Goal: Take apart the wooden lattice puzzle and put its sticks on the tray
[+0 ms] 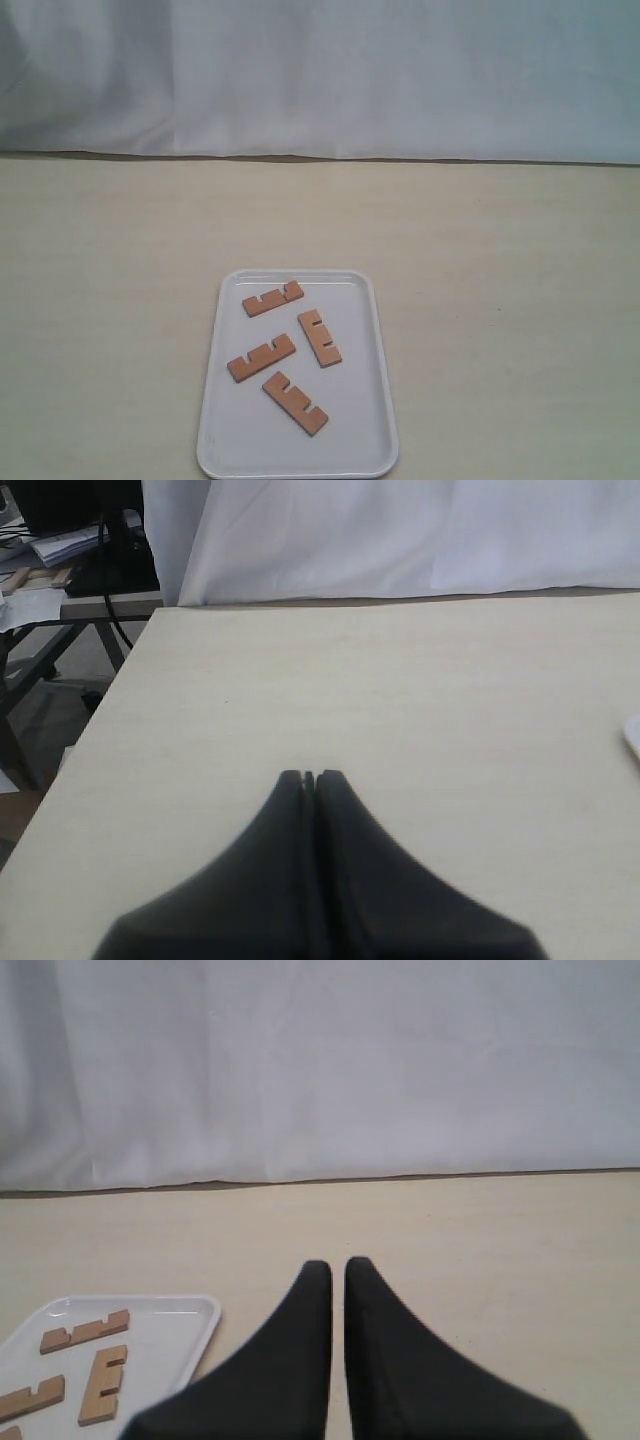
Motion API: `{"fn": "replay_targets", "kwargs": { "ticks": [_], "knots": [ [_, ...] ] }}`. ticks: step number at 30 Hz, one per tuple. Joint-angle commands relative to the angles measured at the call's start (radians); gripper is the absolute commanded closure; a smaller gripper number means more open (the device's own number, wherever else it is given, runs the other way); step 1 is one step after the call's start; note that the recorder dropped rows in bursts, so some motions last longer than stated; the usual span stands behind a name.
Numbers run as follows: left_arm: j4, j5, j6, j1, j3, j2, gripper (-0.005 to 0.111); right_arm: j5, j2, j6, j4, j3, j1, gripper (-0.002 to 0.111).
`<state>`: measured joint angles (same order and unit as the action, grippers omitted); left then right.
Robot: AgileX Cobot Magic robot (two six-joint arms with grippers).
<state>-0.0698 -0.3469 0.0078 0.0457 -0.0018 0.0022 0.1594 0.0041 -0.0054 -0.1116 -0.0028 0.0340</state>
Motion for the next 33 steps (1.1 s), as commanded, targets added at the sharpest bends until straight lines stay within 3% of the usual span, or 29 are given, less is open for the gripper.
{"fn": "replay_targets", "kwargs": {
  "ticks": [1, 33],
  "knots": [
    [0.001, 0.016, -0.001, 0.000, 0.002, -0.002, 0.107, 0.011, -0.004, -0.011, 0.020, 0.003, -0.001, 0.104],
    [0.001, 0.016, -0.001, 0.000, 0.002, -0.002, 0.107, 0.067, -0.004, -0.009, 0.019, 0.003, -0.001, 0.104]
  ]
}}
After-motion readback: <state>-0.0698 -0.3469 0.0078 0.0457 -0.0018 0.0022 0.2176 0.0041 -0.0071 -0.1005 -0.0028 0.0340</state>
